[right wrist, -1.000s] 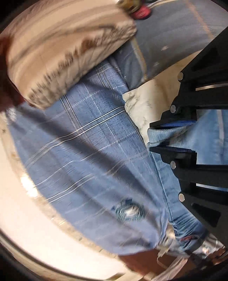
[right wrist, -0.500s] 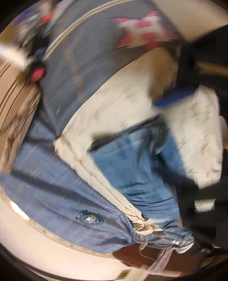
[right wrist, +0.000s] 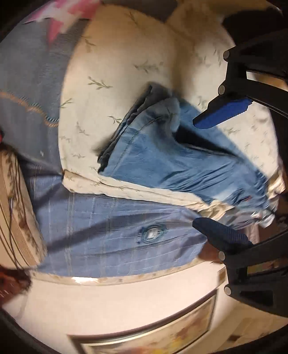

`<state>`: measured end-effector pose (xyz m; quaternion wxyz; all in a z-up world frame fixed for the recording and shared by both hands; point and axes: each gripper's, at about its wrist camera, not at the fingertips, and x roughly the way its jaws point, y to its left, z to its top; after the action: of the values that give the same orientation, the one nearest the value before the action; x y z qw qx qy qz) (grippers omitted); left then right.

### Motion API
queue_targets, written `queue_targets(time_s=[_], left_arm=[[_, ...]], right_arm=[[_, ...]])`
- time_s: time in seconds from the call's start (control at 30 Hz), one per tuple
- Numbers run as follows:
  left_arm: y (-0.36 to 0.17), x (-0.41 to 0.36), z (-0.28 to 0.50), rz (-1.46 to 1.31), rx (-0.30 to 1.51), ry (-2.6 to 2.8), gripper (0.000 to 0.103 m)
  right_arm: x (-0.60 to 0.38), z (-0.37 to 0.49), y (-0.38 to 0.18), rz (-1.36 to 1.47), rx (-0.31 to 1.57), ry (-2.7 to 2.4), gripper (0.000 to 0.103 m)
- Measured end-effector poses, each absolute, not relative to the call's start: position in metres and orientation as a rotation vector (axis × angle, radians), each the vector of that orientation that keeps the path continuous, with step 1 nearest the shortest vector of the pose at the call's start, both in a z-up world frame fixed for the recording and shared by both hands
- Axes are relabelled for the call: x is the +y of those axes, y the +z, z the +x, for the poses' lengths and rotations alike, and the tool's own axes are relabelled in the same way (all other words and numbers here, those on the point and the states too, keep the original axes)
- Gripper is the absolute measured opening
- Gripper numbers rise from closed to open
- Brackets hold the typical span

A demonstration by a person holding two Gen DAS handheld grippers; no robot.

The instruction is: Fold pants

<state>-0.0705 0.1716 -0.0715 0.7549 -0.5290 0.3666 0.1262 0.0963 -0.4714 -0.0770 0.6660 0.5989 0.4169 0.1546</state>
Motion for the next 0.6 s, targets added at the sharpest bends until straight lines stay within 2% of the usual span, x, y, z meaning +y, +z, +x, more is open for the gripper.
queue_targets(time_s=[0.03, 0.07, 0.1, 0.13, 0.17, 0.2, 0.23, 0.27, 0.37, 0.5, 0.6], left_arm=[[-0.074, 0.173, -0.067, -1.168, 0.804, 0.279, 0.075], [-0.075, 0.174, -0.064, -1.167, 0.808, 0.29, 0.057], [-0.075, 0.174, -0.061, -1.157, 0.817, 0.295, 0.048], [-0.075, 0.175, -0.057, -1.152, 0.83, 0.294, 0.029], [-0.075, 0.176, -0.055, -1.145, 0.849, 0.307, 0.023], [-0.075, 0.177, -0.053, -1.14, 0.855, 0.312, 0.018], [-0.073, 0.178, -0.052, -1.129, 0.854, 0.315, 0.014], [-0.068, 0.18, -0.05, -1.111, 0.847, 0.322, 0.013], [-0.035, 0.179, -0.04, -0.977, 0.806, 0.313, 0.012], [0.028, 0.164, -0.029, -0.727, 0.665, 0.281, 0.012], [0.036, 0.157, -0.035, -0.659, 0.621, 0.268, 0.012]], right_arm=[[-0.47, 0.099, -0.087, 1.41, 0.952, 0.312, 0.084], [-0.471, 0.101, -0.092, 1.439, 0.943, 0.283, 0.084], [-0.473, 0.1, -0.093, 1.434, 0.931, 0.257, 0.084], [-0.474, 0.103, -0.091, 1.396, 0.922, 0.225, 0.083], [-0.474, 0.106, -0.089, 1.363, 0.931, 0.209, 0.07], [-0.471, 0.11, -0.086, 1.309, 0.959, 0.191, 0.042], [-0.468, 0.113, -0.083, 1.247, 0.986, 0.183, 0.023], [-0.463, 0.117, -0.077, 1.176, 1.008, 0.184, 0.013], [-0.45, 0.129, -0.046, 0.971, 1.006, 0.183, 0.011], [-0.436, 0.15, 0.028, 0.729, 0.881, 0.223, 0.01], [-0.43, 0.153, 0.066, 0.643, 0.784, 0.257, 0.01]])
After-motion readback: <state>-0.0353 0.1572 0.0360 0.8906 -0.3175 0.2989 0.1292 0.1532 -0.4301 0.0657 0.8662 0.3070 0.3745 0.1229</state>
